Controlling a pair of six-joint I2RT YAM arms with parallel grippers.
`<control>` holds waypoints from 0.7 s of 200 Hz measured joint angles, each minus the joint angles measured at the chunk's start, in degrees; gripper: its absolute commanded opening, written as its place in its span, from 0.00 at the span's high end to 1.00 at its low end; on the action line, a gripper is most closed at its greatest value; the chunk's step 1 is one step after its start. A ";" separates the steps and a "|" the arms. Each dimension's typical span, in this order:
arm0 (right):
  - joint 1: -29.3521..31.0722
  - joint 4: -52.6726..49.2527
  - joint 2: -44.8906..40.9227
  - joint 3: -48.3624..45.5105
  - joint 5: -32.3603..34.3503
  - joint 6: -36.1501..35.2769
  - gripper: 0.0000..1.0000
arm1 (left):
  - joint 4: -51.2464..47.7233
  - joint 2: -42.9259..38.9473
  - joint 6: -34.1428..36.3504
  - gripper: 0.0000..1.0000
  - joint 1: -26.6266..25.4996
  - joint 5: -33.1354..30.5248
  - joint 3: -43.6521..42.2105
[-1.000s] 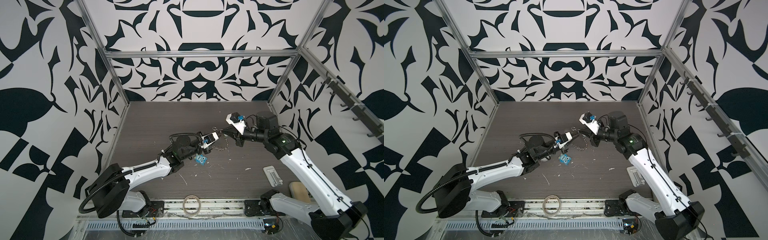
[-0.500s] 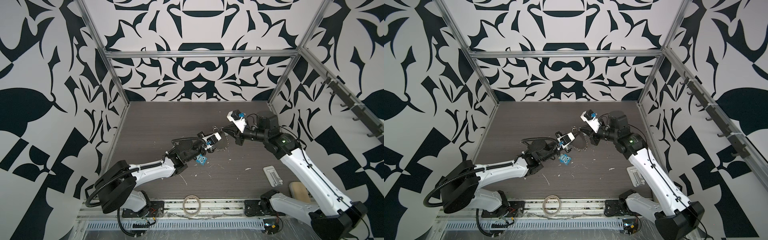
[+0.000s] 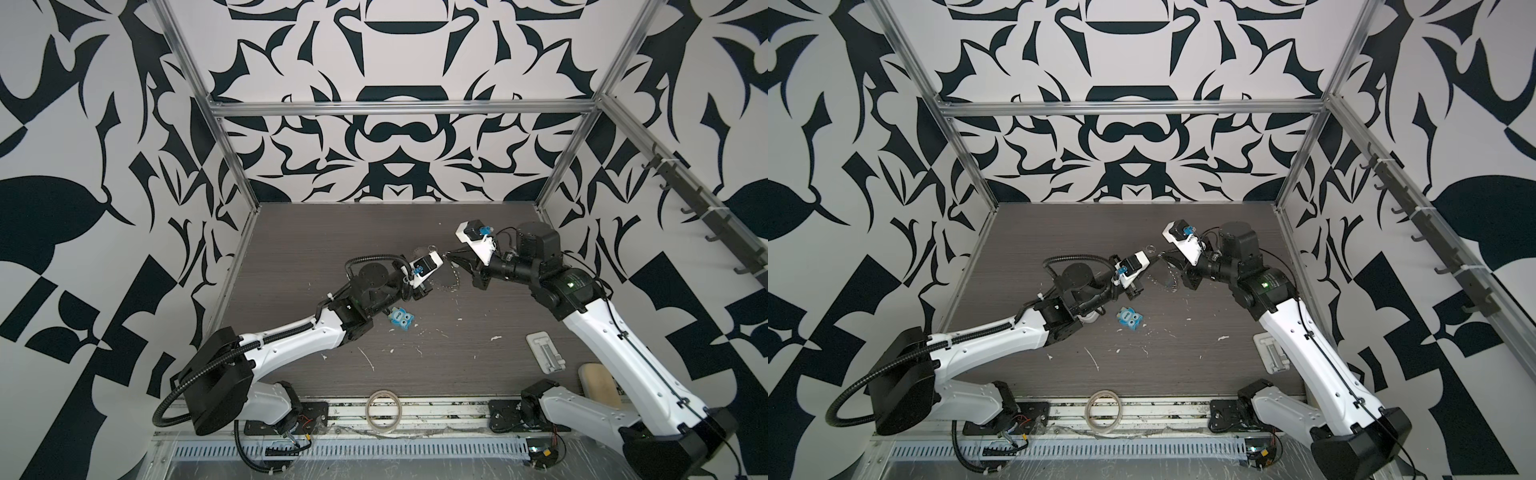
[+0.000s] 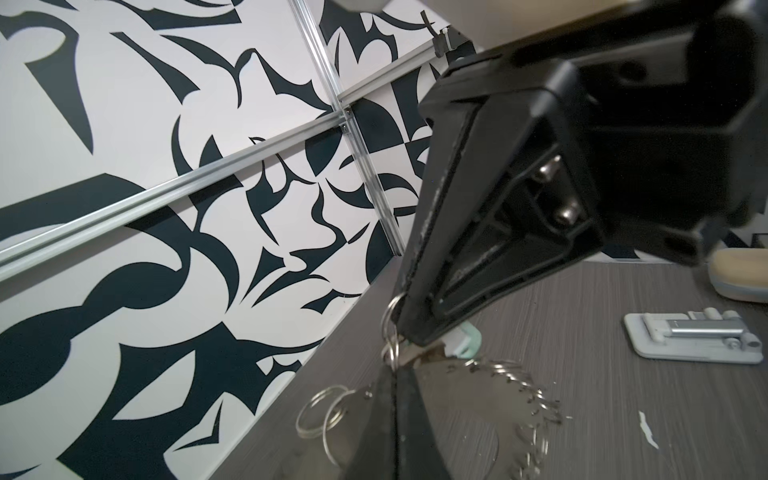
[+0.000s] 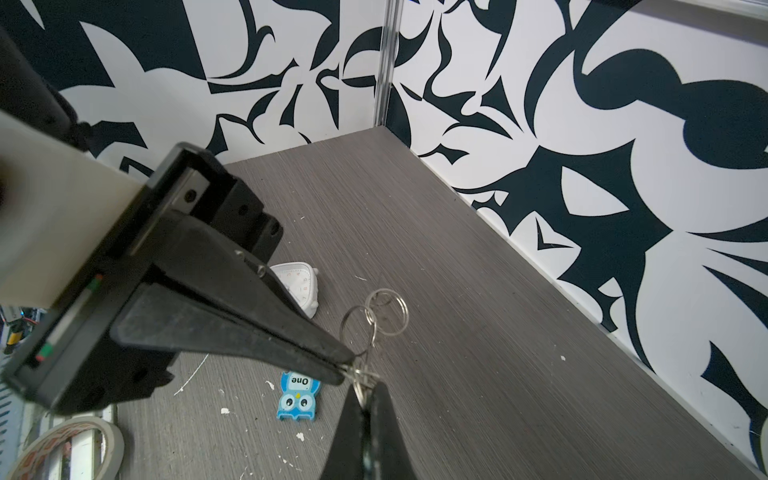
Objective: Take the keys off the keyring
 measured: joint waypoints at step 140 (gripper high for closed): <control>6.56 0.63 1.49 0.42 16.35 -3.76 1.00 | -28.85 3.30 -5.90 1.00 3.28 5.55 16.57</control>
